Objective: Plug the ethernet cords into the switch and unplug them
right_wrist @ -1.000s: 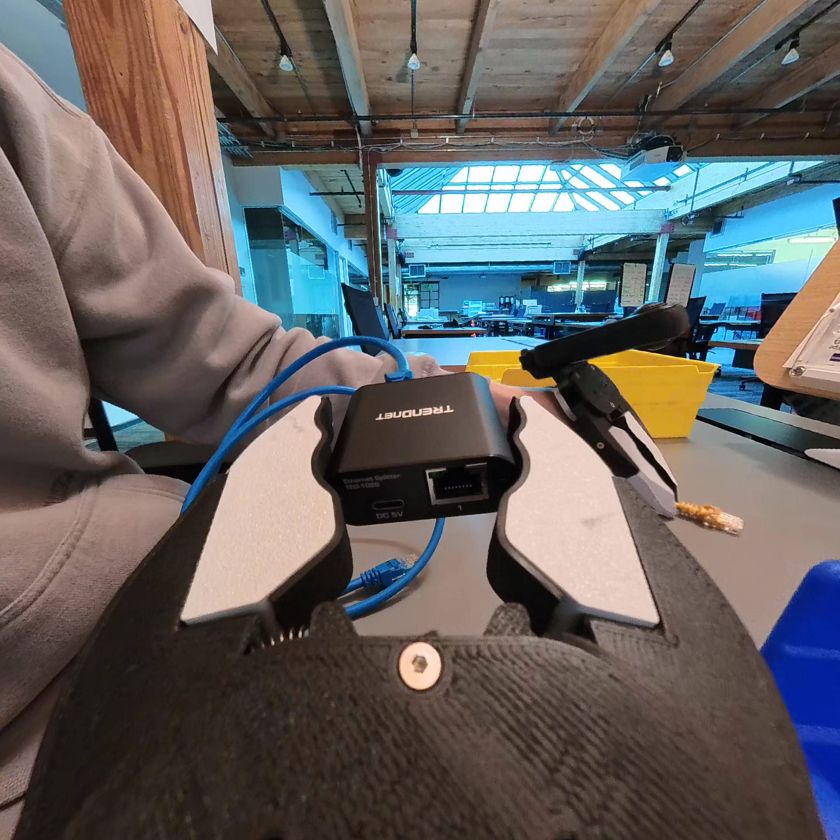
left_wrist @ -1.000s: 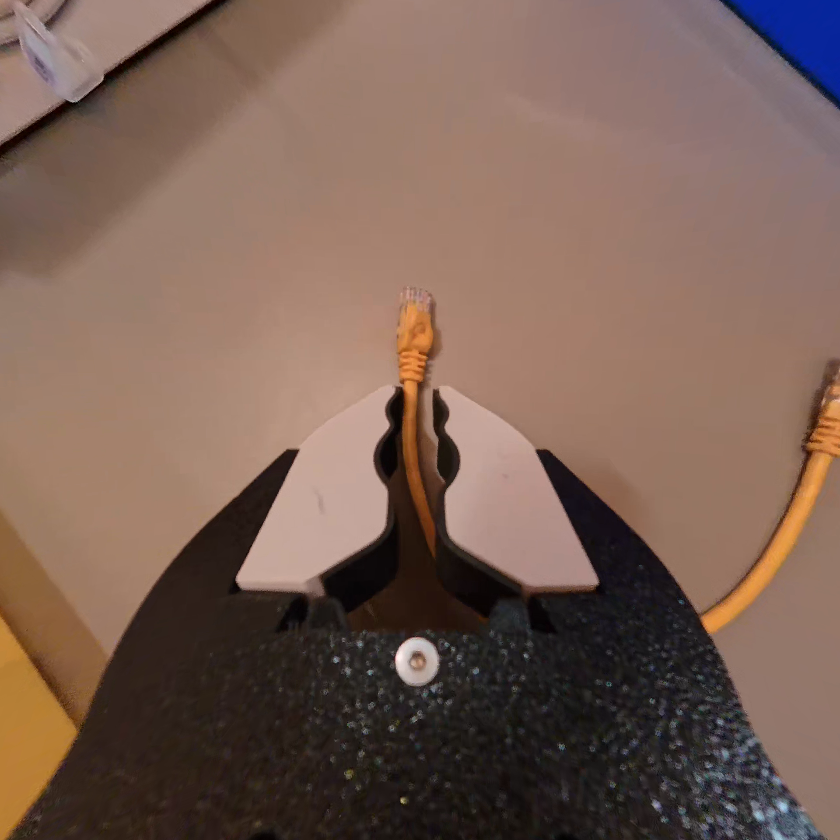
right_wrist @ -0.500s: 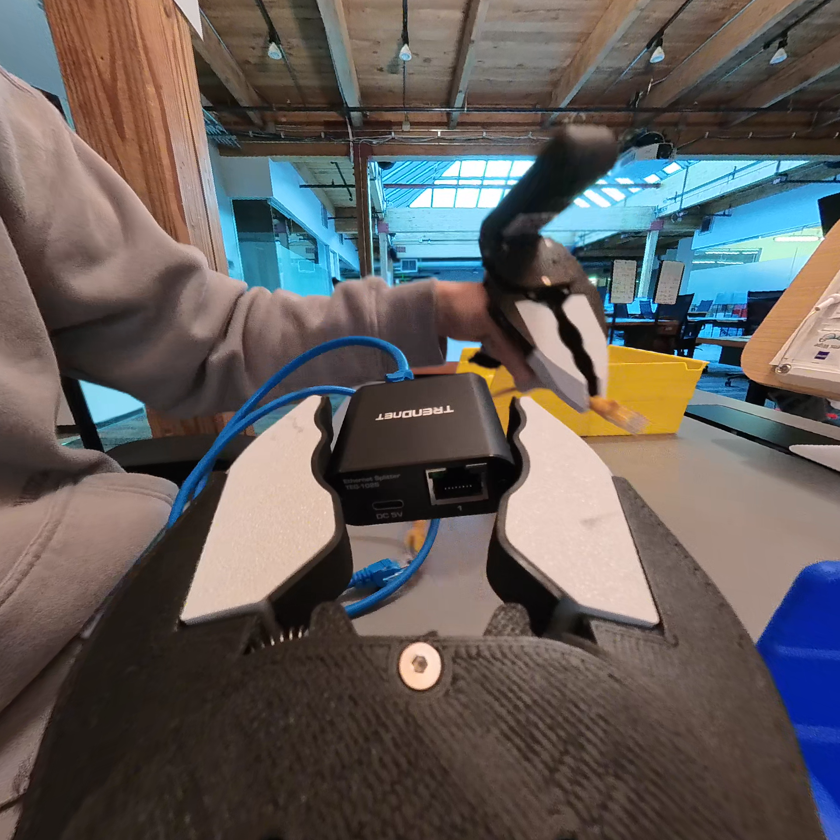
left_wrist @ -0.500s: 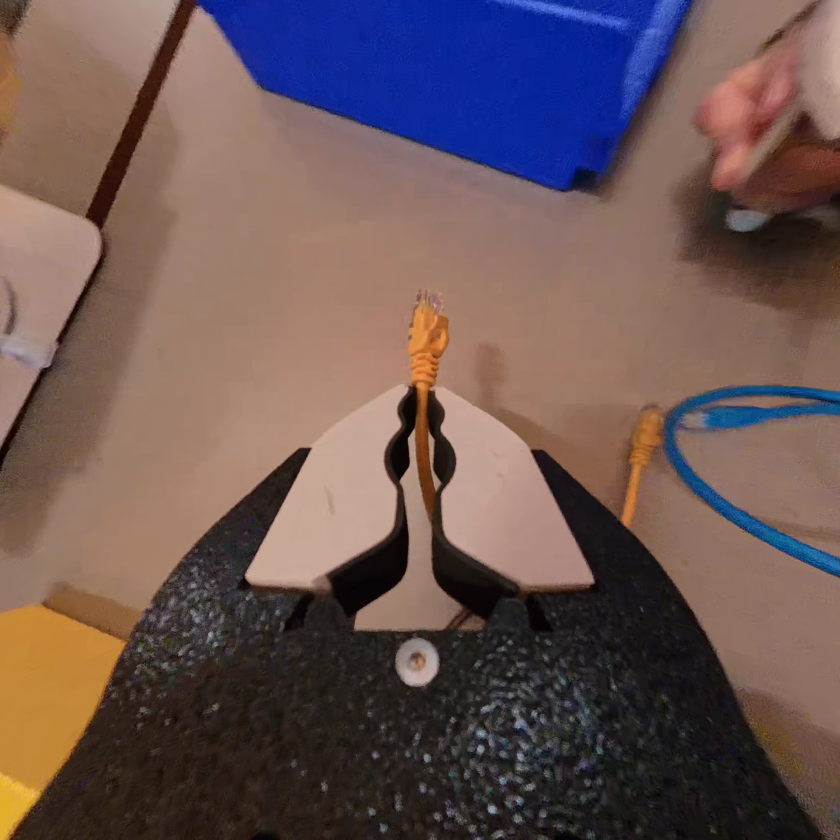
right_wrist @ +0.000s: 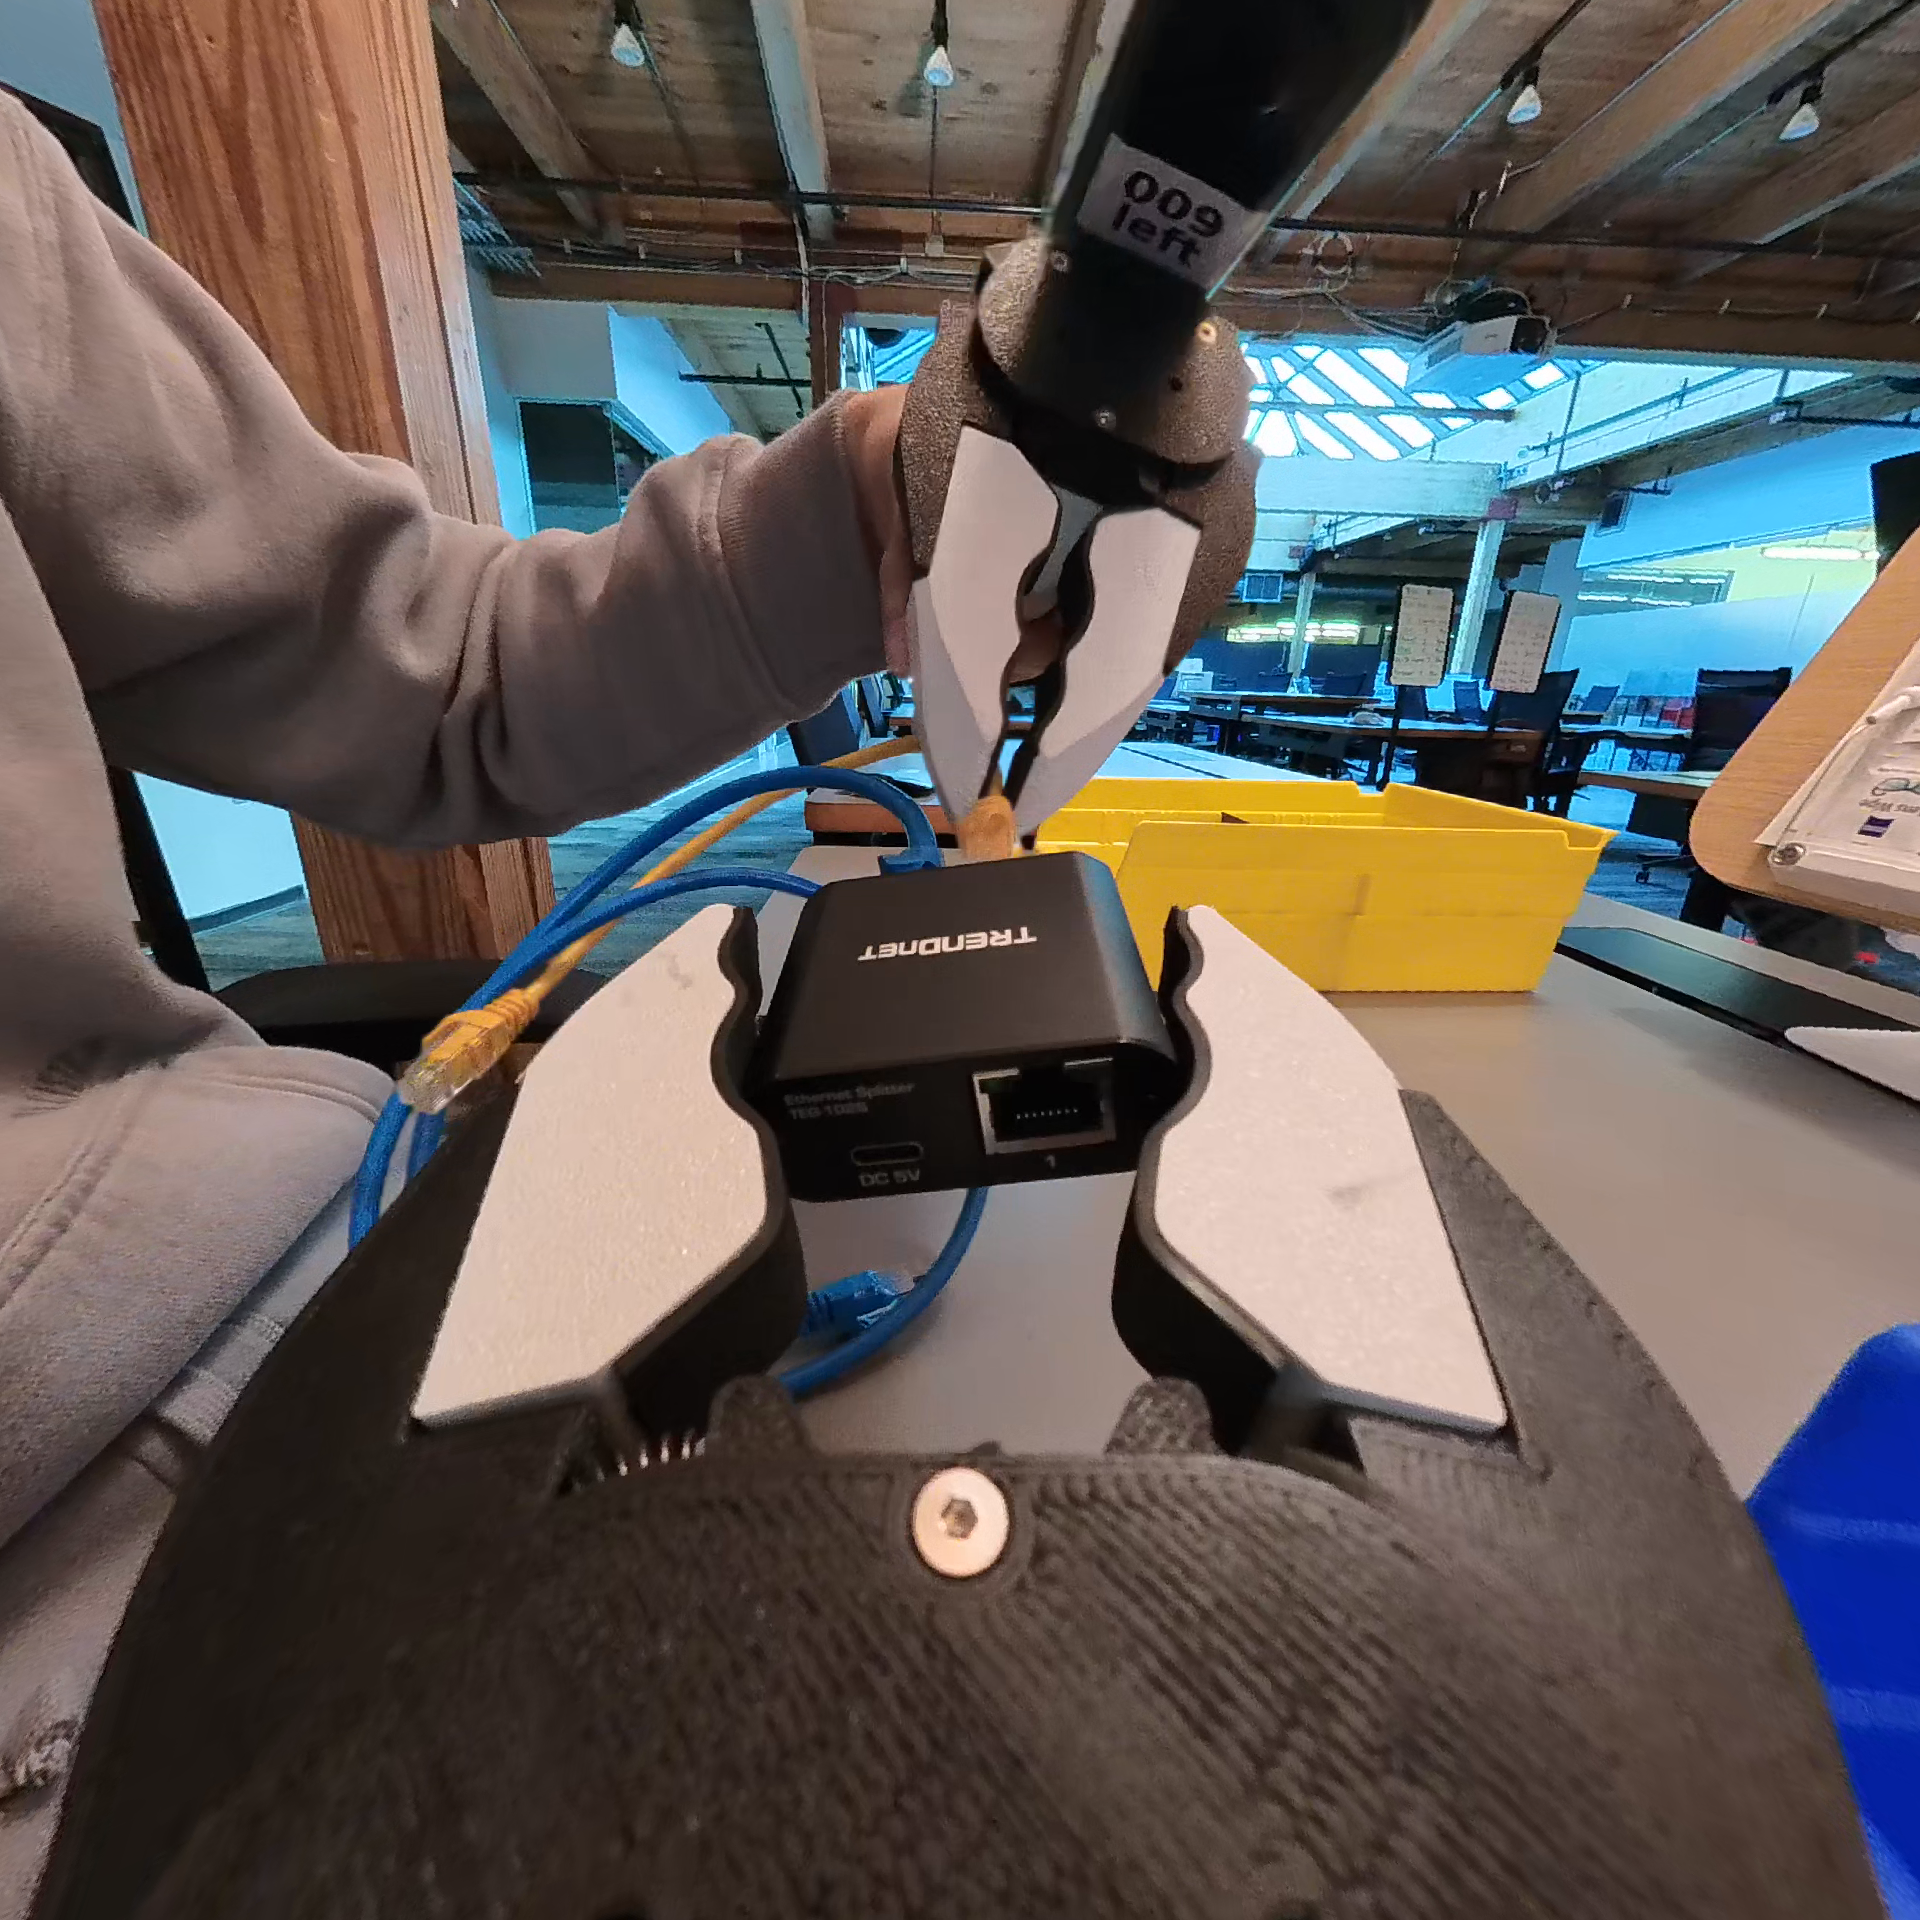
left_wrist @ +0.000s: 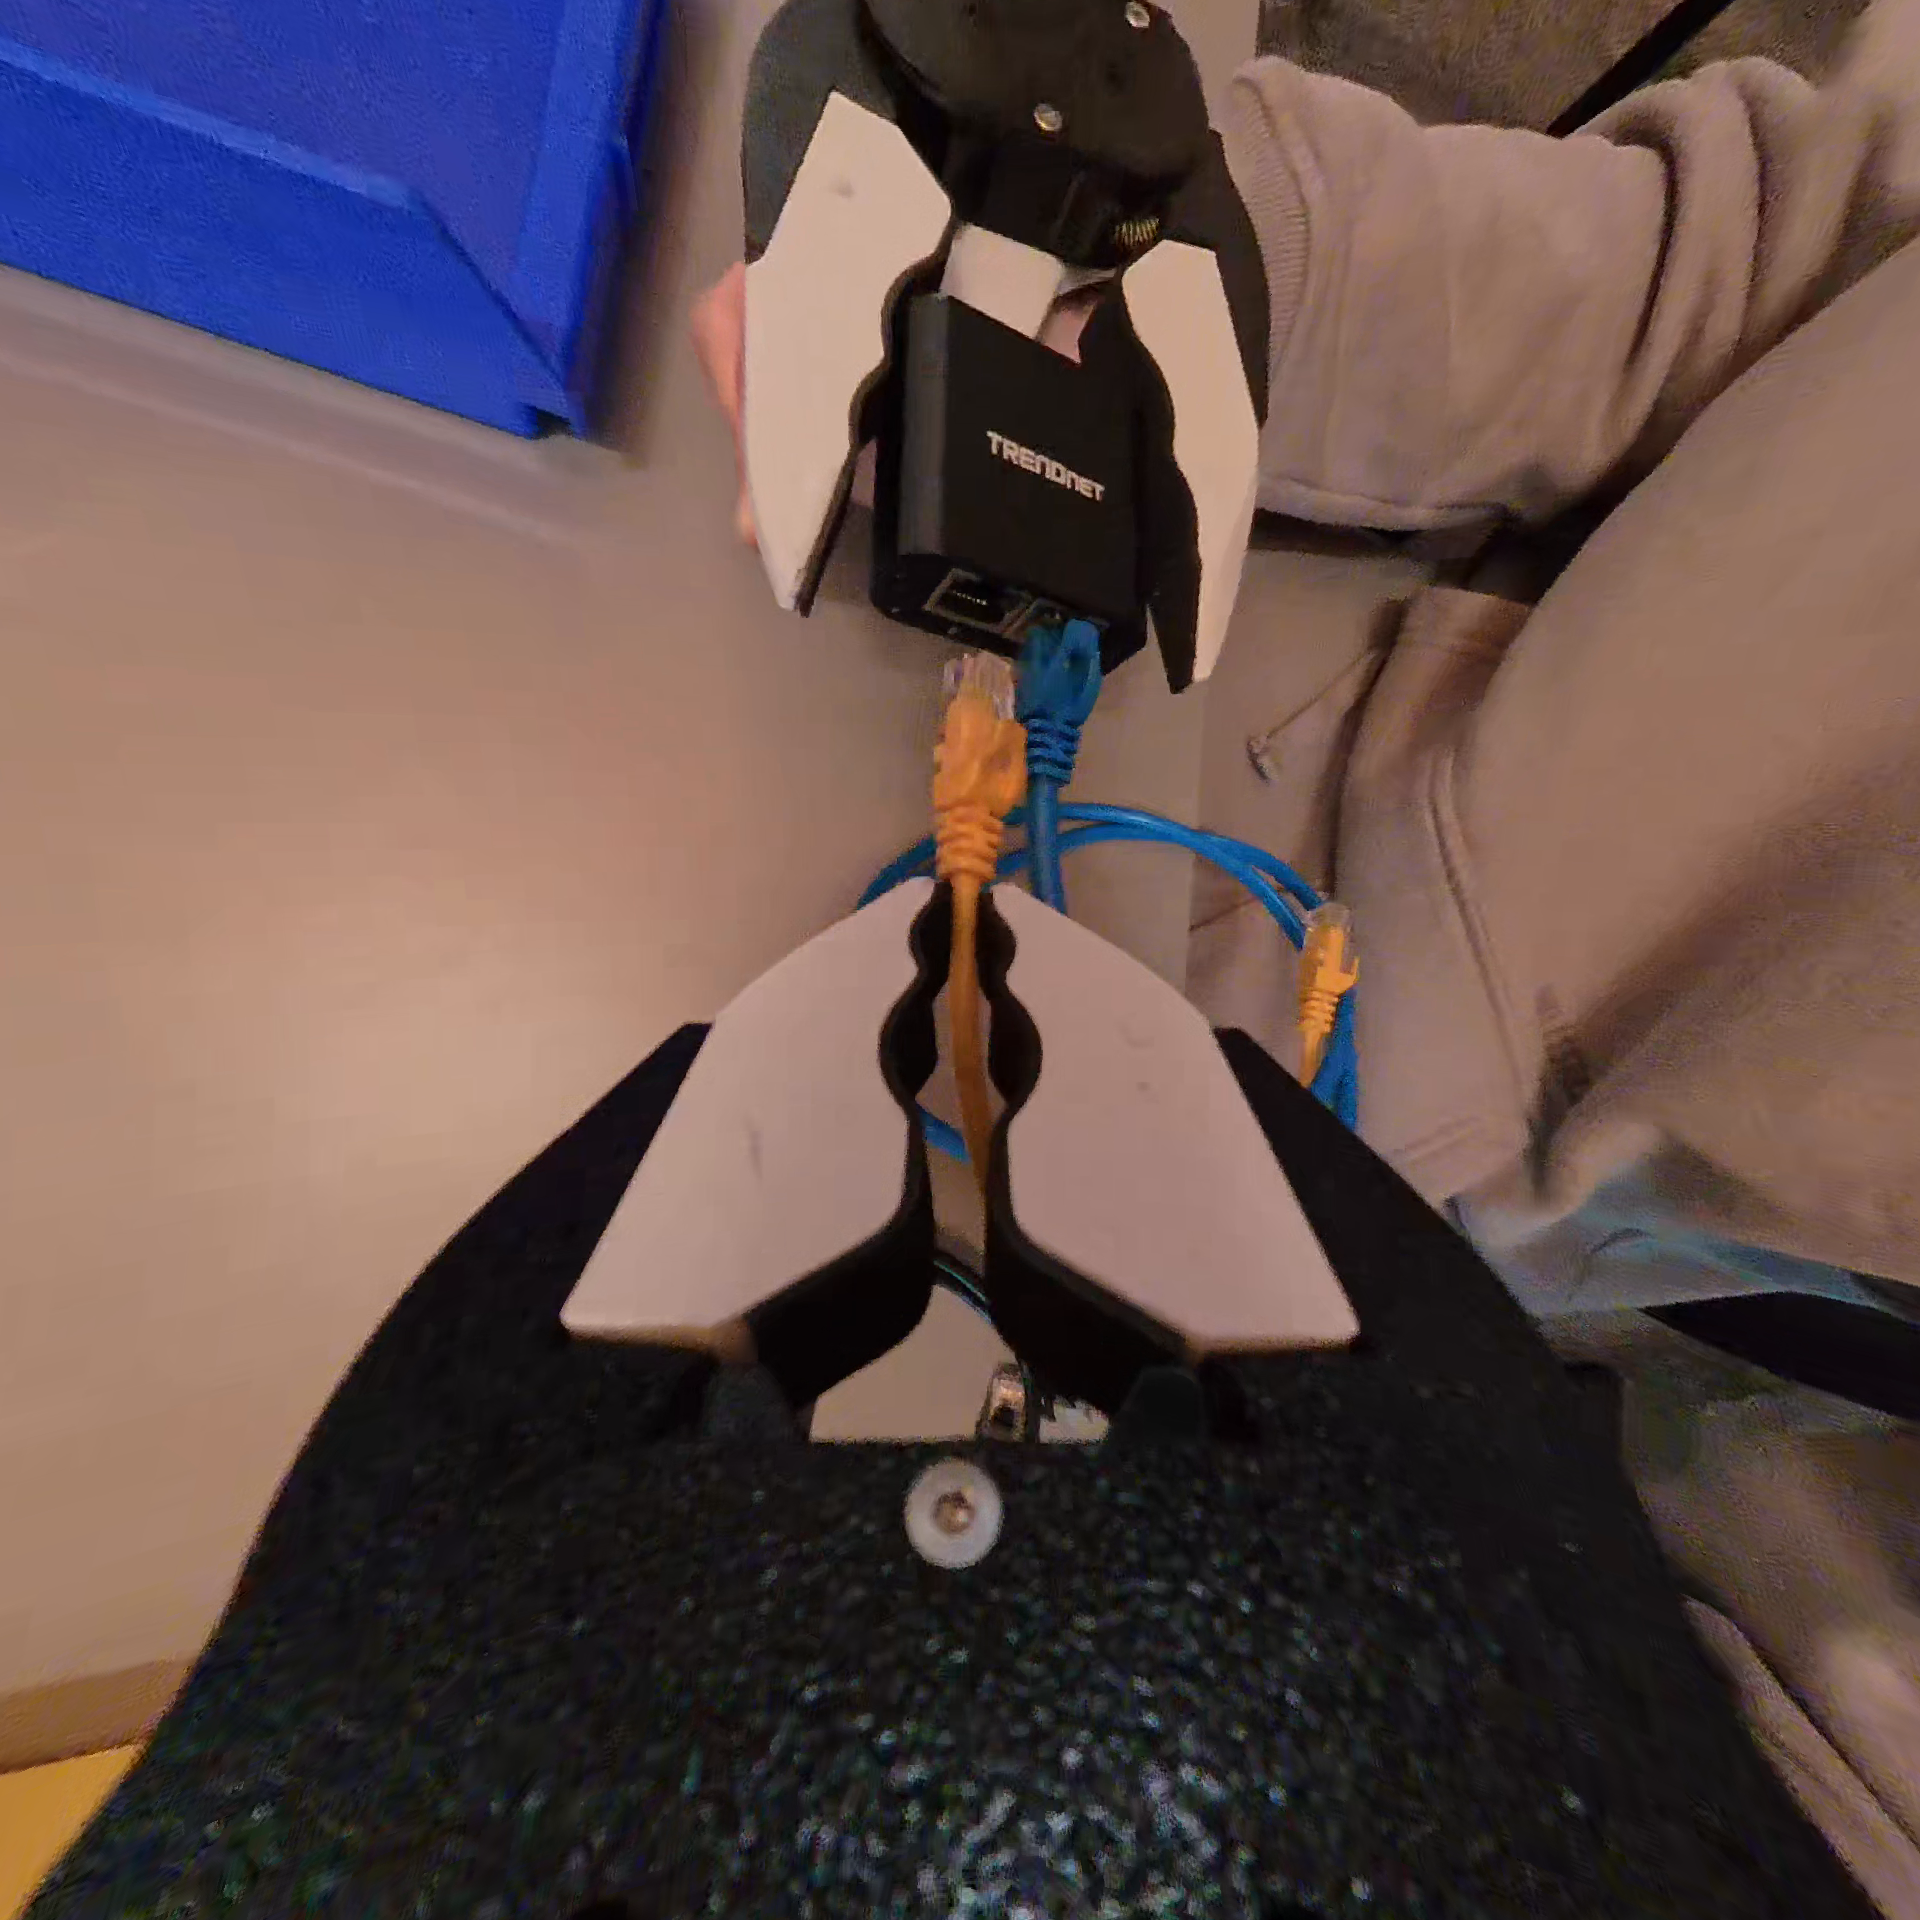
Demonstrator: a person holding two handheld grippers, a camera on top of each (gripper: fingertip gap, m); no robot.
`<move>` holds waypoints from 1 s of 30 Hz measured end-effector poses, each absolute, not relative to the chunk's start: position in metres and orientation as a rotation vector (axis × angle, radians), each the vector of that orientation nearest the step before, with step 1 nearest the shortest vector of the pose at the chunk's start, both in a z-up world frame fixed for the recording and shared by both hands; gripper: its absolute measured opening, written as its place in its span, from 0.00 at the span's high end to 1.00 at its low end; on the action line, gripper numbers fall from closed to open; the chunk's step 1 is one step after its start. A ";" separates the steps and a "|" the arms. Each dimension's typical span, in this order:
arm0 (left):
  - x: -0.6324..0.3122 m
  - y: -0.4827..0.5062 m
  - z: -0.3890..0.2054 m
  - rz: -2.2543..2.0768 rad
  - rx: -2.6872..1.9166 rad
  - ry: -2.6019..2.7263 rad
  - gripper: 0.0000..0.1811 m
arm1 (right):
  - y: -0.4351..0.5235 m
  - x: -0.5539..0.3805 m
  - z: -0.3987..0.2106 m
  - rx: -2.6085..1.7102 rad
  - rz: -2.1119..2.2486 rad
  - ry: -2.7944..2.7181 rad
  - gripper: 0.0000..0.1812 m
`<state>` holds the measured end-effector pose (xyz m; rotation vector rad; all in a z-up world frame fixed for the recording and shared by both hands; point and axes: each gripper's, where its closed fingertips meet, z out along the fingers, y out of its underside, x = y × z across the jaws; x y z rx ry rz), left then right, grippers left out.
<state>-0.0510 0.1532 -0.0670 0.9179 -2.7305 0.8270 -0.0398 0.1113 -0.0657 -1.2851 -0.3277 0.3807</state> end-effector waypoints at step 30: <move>-0.055 0.143 -0.066 0.834 1.119 -2.488 0.98 | 0.115 -0.047 -0.071 -1.325 0.378 -0.372 0.59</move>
